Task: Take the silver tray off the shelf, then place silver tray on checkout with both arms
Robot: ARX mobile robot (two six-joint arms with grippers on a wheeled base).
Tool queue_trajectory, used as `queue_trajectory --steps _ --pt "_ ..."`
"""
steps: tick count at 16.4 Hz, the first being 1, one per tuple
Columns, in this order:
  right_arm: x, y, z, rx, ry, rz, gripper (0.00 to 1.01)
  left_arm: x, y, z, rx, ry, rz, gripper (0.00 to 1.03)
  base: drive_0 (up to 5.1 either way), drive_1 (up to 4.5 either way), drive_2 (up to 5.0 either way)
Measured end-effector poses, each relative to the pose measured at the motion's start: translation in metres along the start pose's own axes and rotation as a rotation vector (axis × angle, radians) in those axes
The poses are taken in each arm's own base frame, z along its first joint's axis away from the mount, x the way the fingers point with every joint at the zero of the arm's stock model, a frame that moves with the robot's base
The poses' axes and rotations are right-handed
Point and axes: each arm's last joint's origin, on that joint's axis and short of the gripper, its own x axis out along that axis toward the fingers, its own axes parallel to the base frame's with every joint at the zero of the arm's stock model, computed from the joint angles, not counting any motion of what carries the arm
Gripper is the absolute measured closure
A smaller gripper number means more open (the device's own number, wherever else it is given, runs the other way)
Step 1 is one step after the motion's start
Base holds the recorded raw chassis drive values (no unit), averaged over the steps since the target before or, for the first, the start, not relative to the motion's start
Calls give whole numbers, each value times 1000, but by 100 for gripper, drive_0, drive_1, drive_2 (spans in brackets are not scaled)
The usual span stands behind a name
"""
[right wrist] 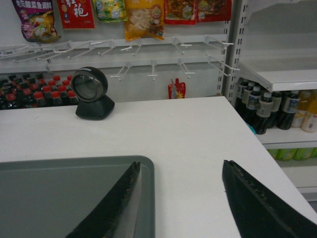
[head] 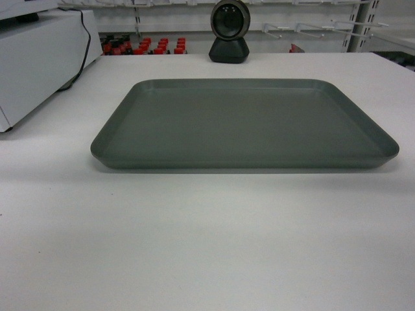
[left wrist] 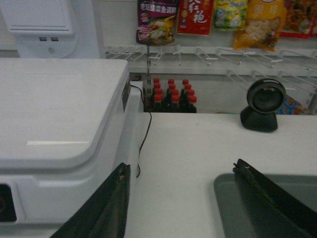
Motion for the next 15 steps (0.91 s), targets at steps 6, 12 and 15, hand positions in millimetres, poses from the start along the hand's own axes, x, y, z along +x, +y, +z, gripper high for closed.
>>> queue_trajectory --steps 6,12,15 --pt "-72 -30 -63 -31 2 0 100 -73 29 -73 22 25 -21 102 0 0 0" --pt "-105 -50 -89 -30 -5 -4 100 -108 31 -101 22 26 -28 102 0 0 0" --pt "-115 -50 -96 -30 -1 1 100 -119 31 -108 22 30 -29 102 0 0 0"
